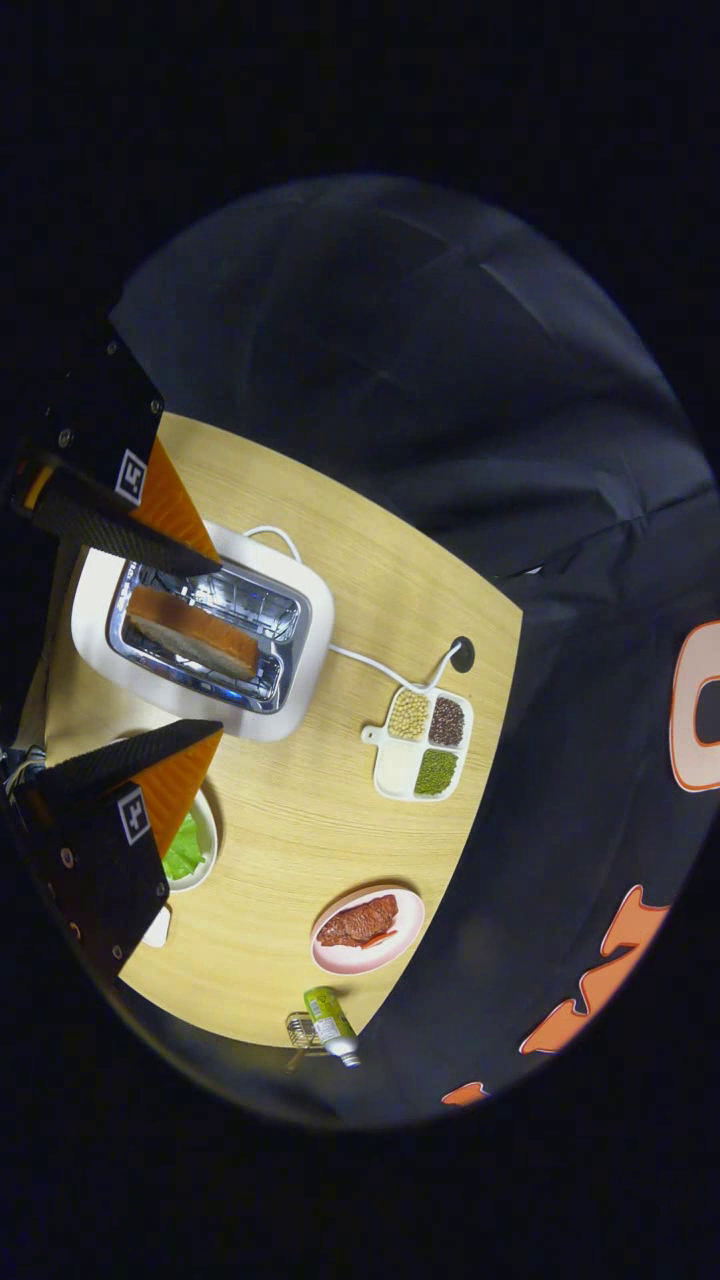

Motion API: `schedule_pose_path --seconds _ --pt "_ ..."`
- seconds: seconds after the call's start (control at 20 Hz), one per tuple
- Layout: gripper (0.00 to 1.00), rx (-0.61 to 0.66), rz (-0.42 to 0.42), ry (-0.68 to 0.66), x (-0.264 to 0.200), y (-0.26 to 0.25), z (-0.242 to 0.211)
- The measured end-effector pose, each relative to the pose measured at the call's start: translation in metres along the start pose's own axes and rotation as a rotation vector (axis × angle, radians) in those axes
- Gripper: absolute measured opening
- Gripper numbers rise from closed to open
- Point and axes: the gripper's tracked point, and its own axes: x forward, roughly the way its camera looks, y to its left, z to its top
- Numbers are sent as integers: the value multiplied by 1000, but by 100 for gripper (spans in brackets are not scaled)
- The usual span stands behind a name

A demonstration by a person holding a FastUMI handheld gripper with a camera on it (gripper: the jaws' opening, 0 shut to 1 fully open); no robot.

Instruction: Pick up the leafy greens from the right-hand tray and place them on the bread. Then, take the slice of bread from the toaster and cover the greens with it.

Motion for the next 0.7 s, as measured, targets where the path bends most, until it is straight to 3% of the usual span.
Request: schedule_pose_path --seconds 0.25,0.35,0.5,0.7 --pt "72 43 -7 54 9 -3 -12" --pt "57 61 -6 63 11 -4 -15" --pt "25 129 43 83 14 2 -21" --pt "14 155 89 75 7 4 -21"
